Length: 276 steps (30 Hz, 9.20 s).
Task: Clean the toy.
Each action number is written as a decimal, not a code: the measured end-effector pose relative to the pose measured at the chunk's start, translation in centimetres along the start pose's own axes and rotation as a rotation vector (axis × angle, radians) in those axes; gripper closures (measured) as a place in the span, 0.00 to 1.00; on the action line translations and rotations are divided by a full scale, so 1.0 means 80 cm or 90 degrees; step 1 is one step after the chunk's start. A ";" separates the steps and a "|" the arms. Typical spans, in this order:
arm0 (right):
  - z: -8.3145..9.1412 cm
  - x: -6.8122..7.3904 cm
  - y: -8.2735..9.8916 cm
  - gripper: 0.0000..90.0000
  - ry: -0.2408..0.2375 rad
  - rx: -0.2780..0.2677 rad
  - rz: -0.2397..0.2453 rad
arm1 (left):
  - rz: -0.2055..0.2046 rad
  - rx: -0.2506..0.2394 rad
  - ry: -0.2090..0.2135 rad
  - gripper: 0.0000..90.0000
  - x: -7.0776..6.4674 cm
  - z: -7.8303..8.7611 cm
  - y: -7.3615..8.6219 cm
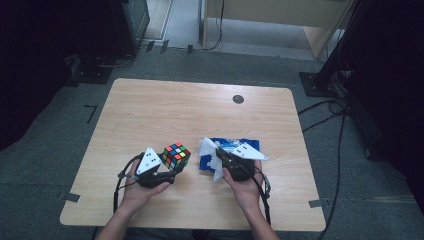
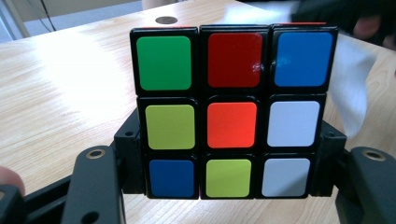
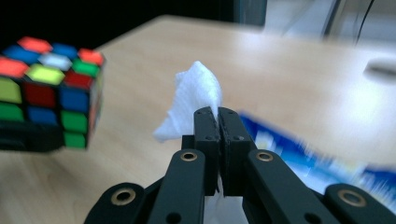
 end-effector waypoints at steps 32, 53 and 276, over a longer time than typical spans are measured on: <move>-0.016 -0.063 0.050 0.47 0.221 0.166 -0.222 | -0.002 0.001 -0.007 0.38 0.001 0.000 0.003; 0.010 0.019 -0.003 0.98 -0.041 -0.068 0.138 | -0.021 0.003 0.024 0.38 -0.015 -0.008 0.002; -0.012 -0.041 0.029 0.99 0.162 0.088 -0.036 | -0.035 0.002 0.004 0.38 -0.017 -0.012 0.008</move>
Point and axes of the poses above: each handheld gripper's, and its own axes: z roughly backward along the jaws, y roughly out of its underside, x roughly to its left, the point moved 3 cm from there along -z, roughly forward along the jaws, and after that the axes turned 8 degrees about y, right-handed, at the moved point
